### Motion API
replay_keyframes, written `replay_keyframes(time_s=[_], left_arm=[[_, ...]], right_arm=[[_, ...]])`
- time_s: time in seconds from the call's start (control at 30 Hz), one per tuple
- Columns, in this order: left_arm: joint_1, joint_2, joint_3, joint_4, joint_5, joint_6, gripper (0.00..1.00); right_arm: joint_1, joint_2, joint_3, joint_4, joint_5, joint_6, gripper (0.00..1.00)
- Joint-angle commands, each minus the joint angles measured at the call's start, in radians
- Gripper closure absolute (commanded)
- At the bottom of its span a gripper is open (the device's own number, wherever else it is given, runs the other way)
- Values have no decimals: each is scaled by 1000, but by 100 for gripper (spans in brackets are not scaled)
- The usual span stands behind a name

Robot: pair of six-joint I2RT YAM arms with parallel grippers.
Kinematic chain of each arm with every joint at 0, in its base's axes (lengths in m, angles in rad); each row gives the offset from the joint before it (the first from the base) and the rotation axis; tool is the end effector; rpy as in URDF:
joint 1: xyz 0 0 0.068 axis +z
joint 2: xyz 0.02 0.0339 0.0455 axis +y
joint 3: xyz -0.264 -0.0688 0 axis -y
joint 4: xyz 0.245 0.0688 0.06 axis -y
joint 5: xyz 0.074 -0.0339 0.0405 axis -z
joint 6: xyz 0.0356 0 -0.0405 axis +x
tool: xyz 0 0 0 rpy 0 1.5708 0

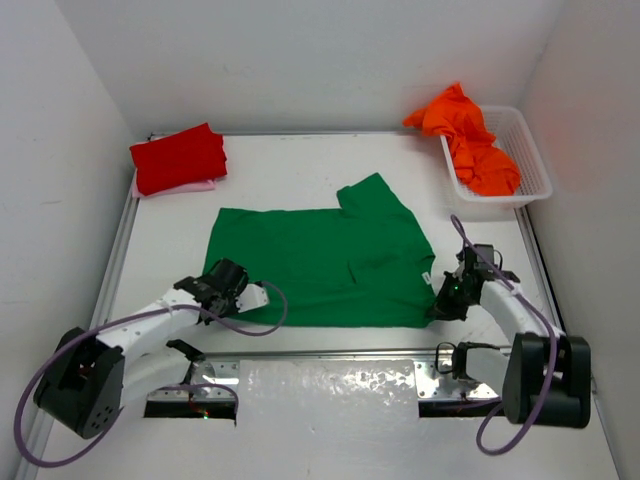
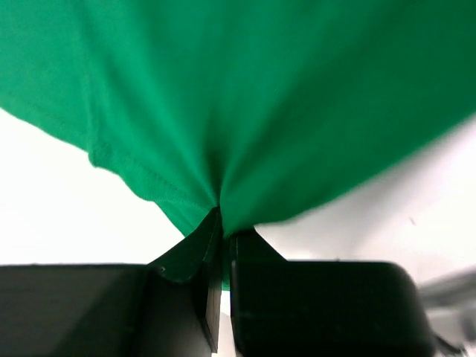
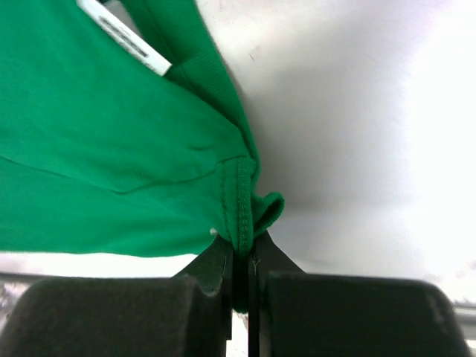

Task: Fold and stack the t-shirts
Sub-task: Grap the side of the flattened tshirt closest away from the robot with both arms

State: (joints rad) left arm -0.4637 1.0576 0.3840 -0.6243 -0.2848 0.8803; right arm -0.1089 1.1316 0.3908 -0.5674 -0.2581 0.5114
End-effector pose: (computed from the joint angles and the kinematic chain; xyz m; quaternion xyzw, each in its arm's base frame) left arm 0.1373 -0.0575 0.1334 0.5954 0.7795 0.1654 0.1027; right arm 0.1572 -0.0080 0.1267 0.2840 0.9414 0.1510 0.1017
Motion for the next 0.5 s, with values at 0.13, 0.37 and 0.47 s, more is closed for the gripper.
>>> replay_keyframes(time_s=[0.13,0.37,0.47], left_arm=[[-7,-79,122,-195,62,-72,100],[-20,-48,133,-233,52,-46,60],[-21,-53,153,-293,64,-24,13]], right_arm=[[-18,-208,6,-186,134,45,100],[-18,-165,29,-196,143,58,35],[-18,-171,112,-218,207,44,30]])
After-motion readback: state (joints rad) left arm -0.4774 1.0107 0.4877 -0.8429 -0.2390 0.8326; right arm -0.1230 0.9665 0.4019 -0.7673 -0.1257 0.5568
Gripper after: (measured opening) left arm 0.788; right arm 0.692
